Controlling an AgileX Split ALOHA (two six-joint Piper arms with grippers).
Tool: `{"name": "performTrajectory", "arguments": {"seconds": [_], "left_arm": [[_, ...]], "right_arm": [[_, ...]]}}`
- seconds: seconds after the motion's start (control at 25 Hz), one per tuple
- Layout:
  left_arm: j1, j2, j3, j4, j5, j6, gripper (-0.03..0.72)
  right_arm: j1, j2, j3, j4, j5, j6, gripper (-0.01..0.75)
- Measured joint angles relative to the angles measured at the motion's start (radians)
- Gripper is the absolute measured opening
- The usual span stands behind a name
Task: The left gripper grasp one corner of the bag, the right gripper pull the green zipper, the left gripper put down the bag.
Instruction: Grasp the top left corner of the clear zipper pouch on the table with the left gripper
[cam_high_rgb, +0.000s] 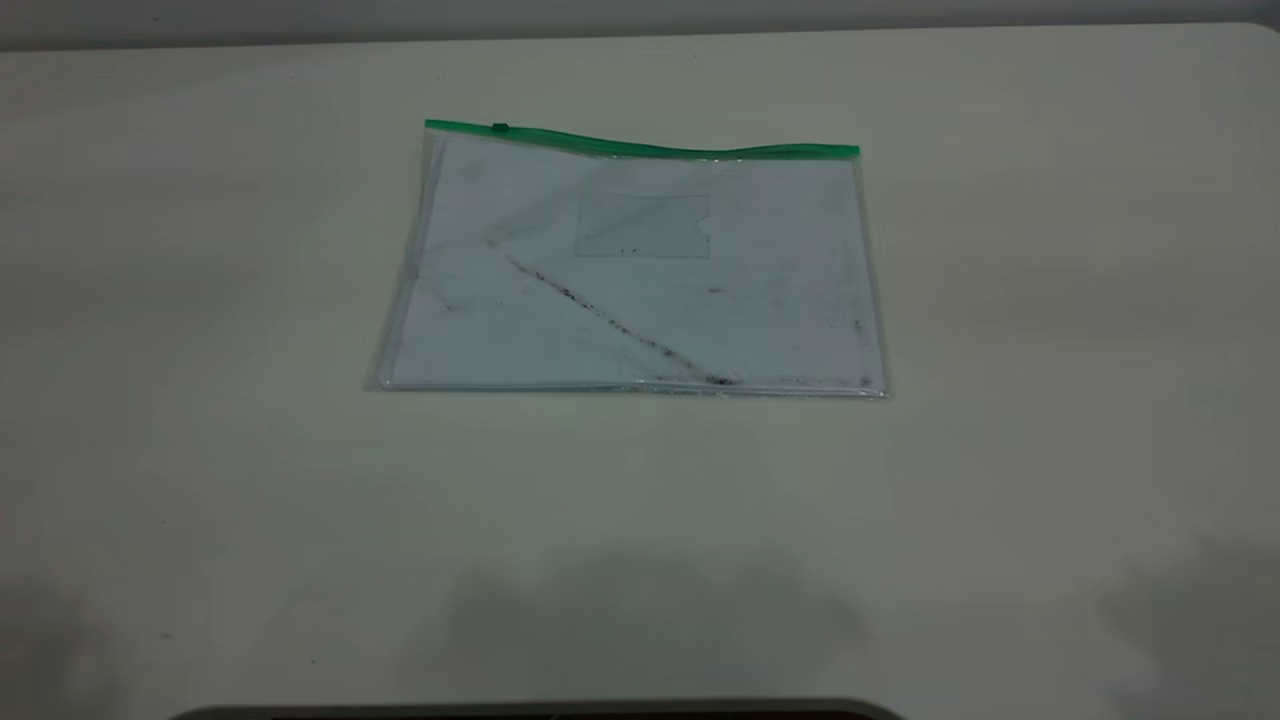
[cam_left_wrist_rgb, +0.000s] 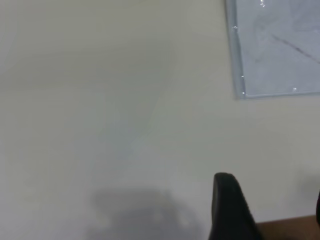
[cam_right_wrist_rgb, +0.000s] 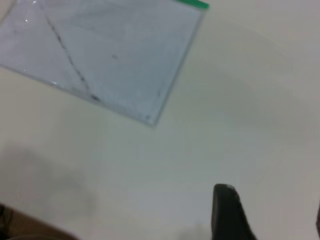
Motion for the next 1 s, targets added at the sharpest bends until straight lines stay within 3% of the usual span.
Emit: {"name": "performTrajectory", "arguments": {"seconds": [0.2, 0.6, 0.8, 1.0], "left_arm": [[0.000, 0.315, -0.080, -0.025, -0.138, 0.076, 0.555], [0.000, 0.889, -0.325, -0.054, -0.380, 0.141, 0.577], [0.000, 1.160, -0.540, -0.086, -0.388, 0.163, 0.577], [0.000, 1.383, -0.794, -0.232, -0.297, 0.314, 0.577]], "right_arm": [[0.000, 0.356, -0.125, 0.238, -0.123, -0.302, 0.528], [0.000, 0.929, -0.515, 0.642, -0.083, -0.675, 0.531], [0.000, 1.092, -0.658, 0.766, -0.033, -0.782, 0.531], [0.000, 1.161, -0.716, 0.814, -0.025, -0.834, 0.531]]}}
